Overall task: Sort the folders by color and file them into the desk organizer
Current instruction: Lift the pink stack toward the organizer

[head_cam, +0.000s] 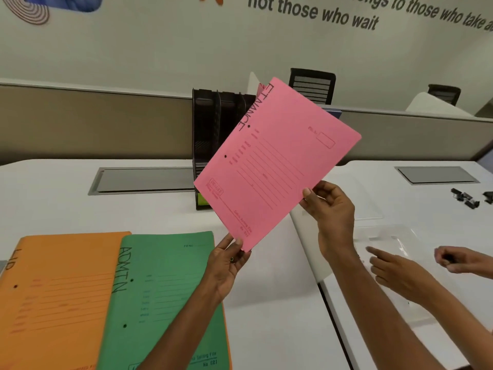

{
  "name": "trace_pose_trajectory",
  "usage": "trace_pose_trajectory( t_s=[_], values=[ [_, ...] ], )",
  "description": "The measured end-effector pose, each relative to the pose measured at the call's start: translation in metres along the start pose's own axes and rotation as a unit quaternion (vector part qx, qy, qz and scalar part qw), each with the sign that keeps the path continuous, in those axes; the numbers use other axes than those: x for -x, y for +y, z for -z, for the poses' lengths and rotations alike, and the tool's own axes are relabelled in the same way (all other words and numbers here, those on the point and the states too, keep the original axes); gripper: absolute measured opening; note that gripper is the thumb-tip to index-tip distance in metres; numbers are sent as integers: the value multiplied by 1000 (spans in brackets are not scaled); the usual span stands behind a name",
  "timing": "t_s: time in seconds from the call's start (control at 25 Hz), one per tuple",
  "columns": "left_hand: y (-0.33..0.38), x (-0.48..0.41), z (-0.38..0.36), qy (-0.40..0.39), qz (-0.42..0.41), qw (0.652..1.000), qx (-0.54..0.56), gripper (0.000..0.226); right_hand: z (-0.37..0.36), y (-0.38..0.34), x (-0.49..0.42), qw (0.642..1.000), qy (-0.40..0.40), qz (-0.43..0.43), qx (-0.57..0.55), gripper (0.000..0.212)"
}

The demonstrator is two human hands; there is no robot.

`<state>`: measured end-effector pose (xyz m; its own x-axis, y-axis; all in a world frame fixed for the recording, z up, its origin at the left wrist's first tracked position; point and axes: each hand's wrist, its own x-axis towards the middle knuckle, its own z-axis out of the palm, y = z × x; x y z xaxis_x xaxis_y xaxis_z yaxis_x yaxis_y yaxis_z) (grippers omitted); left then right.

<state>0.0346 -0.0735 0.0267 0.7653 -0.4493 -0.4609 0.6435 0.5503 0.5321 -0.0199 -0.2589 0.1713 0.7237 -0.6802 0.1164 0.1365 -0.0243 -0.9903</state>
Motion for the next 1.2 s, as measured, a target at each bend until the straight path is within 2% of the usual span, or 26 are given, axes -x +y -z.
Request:
trace_pose_trajectory(
  t_s=[0.12,0.28,0.52,0.68,0.76,0.84,0.92,1.04,1.12,1.2],
  values=[
    [10,-12,-6,-14,14,1000,-9,27,-4,-9,-11,1000,-17,15,-16,34],
    [37,-39,-38,-58,25,997,-50,28,-13,-31,-37,996,35,82,-1,19],
    [65,-87,-104,25,-39,999,-8,33,-40,-54,-65,975,102,196,9,14],
    [71,-110,-130,2,-43,999,-23,16,-46,-54,-83,958,154,244,2,18],
    [75,-121,-134,-17,-61,998,-30,18,-49,-50,-94,954,157,255,13,18],
    [79,-131,-135,-27,-110,989,-91,29,-58,-43,-108,954,153,258,26,18],
    [79,-143,-134,-9,-210,946,-245,37,-70,-34,-124,955,156,251,34,19],
    [75,-158,-131,4,-354,818,-453,46,-89,-18,-148,956,161,244,40,16],
    [71,-167,-130,-3,-381,760,-527,52,-101,-2,-160,954,161,244,71,18],
    [69,-176,-130,-8,-381,738,-557,58,-110,17,-164,953,151,243,96,19]
  ],
)
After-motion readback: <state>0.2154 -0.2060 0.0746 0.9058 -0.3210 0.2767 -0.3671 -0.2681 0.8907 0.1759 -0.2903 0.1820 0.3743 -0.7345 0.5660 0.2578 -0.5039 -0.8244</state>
